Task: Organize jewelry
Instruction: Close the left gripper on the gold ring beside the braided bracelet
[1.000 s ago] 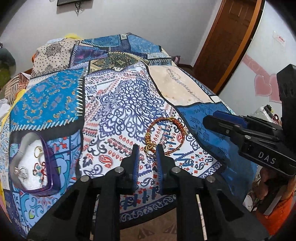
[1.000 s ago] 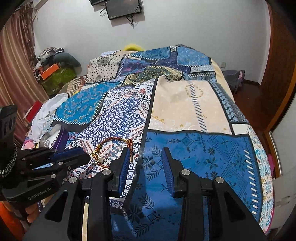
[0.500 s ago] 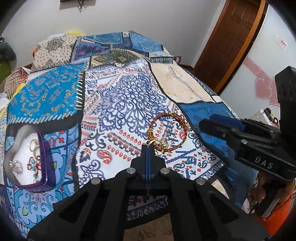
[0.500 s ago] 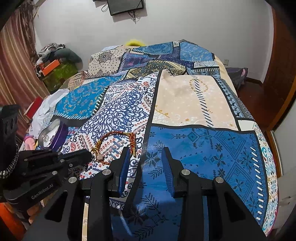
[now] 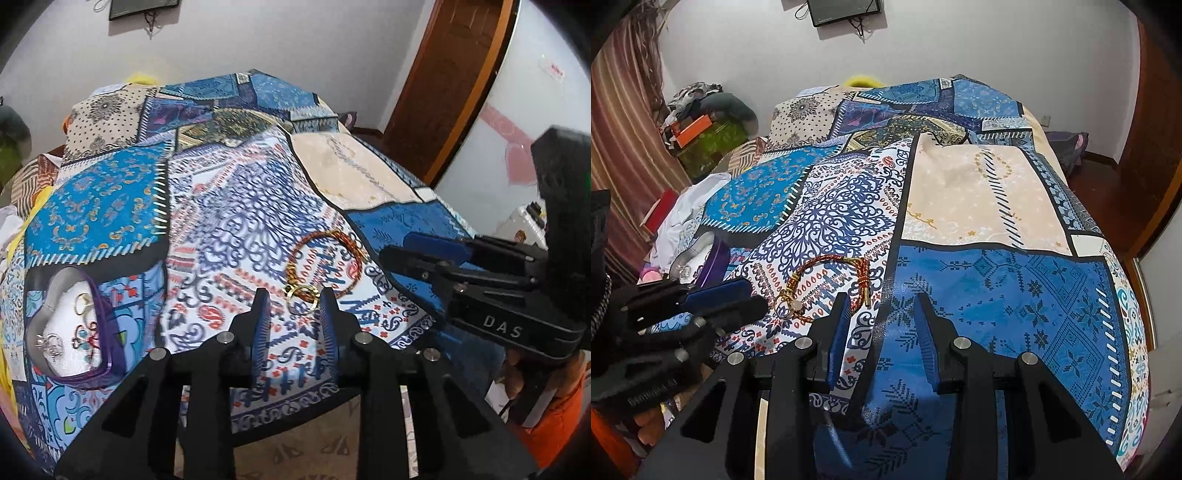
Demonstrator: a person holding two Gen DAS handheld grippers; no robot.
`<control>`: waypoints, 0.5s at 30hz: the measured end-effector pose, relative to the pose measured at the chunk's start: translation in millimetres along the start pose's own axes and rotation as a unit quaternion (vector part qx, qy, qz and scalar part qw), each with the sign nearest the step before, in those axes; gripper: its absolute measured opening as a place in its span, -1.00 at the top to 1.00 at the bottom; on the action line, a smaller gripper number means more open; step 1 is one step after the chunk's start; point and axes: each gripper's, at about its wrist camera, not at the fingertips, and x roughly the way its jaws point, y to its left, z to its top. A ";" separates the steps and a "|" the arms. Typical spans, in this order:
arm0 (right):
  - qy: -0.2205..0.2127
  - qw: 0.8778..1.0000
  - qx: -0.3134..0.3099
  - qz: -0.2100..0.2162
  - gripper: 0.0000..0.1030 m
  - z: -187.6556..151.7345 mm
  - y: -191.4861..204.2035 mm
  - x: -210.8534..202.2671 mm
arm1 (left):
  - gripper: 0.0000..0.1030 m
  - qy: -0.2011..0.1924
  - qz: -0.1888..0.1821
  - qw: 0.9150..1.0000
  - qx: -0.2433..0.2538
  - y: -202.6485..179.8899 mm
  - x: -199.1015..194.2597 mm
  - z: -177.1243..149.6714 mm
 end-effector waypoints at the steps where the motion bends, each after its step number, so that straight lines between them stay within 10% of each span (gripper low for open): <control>1: -0.001 1.000 0.001 0.000 0.38 -0.3 -0.8 -0.9 | 0.48 0.004 0.000 1.000 0.001 -1.5 3.0 -0.1; 15: 0.001 1.000 0.020 0.006 0.37 -4.9 -14.0 -1.7 | 0.48 0.017 0.016 1.000 -0.001 -11.9 23.8 4.8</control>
